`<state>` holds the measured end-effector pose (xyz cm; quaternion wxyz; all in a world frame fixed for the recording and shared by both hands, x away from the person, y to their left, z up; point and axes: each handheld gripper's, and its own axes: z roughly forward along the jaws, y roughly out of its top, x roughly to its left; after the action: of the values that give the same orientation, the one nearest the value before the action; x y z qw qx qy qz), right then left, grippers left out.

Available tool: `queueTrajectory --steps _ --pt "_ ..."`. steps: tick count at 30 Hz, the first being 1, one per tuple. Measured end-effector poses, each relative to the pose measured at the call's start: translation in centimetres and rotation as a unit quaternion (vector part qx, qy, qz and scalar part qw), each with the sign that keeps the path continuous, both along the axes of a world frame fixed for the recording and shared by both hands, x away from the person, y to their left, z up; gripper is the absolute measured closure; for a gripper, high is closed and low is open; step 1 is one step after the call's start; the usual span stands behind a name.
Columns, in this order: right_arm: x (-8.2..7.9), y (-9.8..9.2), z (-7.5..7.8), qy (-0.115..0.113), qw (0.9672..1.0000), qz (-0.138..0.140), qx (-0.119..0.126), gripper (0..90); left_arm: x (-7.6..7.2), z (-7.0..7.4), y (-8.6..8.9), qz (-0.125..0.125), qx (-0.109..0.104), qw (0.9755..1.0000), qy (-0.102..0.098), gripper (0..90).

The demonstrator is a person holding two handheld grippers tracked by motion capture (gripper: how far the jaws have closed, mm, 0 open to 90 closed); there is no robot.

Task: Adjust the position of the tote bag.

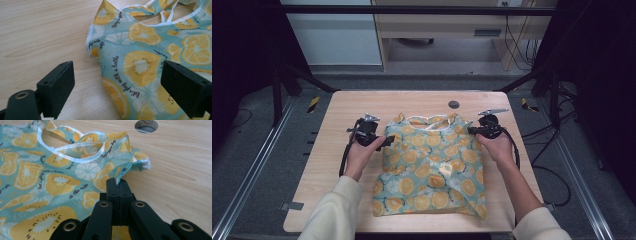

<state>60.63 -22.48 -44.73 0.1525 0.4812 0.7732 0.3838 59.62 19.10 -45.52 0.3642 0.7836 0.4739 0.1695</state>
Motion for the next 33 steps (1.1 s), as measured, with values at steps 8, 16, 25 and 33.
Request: queueTrajectory --steps 8,16,25,33 --pt "-0.2 0.4 -0.4 -0.002 0.9998 0.012 -0.015 89.9 1.1 -1.2 -0.6 -0.001 0.017 0.9998 0.010 12.9" --pt "-0.3 0.5 -0.5 -0.003 0.9997 0.016 -0.016 90.0 1.4 -1.9 -1.1 -0.012 0.009 0.9995 0.028 36.4" --pt "-0.4 0.4 -0.3 -0.008 0.9997 0.020 -0.014 90.0 1.0 -1.8 -1.8 -0.050 0.032 0.9980 0.020 86.2" --pt "-0.7 -0.8 0.5 -0.026 0.9994 0.022 -0.010 90.0 0.5 -1.1 -1.4 -0.063 0.054 0.9966 0.003 90.0"
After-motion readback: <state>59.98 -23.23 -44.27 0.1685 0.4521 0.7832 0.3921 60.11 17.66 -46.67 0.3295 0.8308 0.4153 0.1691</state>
